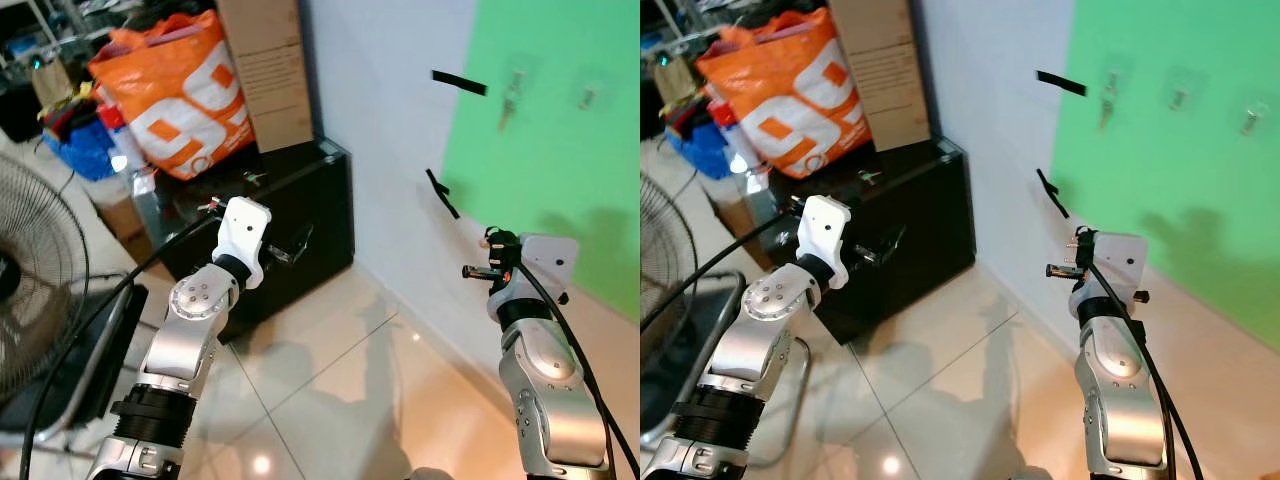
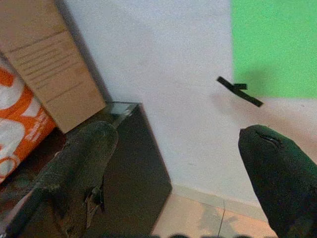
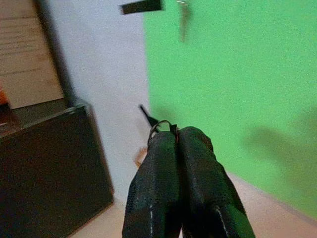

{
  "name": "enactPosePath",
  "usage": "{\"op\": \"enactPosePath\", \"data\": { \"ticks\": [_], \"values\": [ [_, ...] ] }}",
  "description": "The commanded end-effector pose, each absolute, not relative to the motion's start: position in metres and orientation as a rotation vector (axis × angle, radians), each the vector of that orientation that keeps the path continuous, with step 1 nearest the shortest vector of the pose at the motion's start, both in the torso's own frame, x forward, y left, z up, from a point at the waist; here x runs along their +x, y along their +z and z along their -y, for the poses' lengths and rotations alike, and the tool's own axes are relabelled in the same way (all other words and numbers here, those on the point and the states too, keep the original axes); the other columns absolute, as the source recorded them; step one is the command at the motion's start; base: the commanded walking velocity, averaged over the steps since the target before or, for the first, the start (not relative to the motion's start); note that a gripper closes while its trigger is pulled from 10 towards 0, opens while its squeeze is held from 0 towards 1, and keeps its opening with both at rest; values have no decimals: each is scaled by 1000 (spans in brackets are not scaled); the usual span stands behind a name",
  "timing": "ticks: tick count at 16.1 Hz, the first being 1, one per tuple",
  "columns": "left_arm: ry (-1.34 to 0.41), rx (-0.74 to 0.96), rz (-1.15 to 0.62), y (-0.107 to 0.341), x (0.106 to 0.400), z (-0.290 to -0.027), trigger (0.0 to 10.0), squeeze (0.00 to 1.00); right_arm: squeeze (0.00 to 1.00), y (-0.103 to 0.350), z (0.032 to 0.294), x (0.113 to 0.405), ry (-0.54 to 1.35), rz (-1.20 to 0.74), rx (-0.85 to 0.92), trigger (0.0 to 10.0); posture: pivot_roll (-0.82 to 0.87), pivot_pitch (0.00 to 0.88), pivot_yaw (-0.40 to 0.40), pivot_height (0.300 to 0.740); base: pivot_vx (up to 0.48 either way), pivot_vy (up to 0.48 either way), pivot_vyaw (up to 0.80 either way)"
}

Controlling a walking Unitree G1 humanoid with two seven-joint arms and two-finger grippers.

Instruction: Hang keys on a hook

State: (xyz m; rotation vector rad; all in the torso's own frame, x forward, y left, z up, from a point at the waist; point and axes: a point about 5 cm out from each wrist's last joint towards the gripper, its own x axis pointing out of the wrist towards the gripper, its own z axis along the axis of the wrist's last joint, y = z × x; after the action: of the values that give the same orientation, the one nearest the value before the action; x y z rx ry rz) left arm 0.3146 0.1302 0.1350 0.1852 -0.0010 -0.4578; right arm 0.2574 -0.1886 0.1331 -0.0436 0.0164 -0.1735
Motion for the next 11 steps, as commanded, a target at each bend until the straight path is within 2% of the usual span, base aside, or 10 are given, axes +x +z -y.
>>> {"op": "enactPosePath", "data": {
  "ticks": [1,8,11],
  "values": [
    [-458,192,11,141,319,-133,10000,0,0,132,186,258,-180,-14,-30,10000,-223,0,210,740,326,0,0],
    [-503,210,-10,139,322,-133,10000,0,0,127,185,251,-198,-20,-18,10000,-260,0,263,740,364,0,-800],
    [-520,213,-12,136,323,-127,10000,0,0,130,187,248,-201,-11,-28,10000,-272,0,252,740,363,0,-694]
  ]
}}
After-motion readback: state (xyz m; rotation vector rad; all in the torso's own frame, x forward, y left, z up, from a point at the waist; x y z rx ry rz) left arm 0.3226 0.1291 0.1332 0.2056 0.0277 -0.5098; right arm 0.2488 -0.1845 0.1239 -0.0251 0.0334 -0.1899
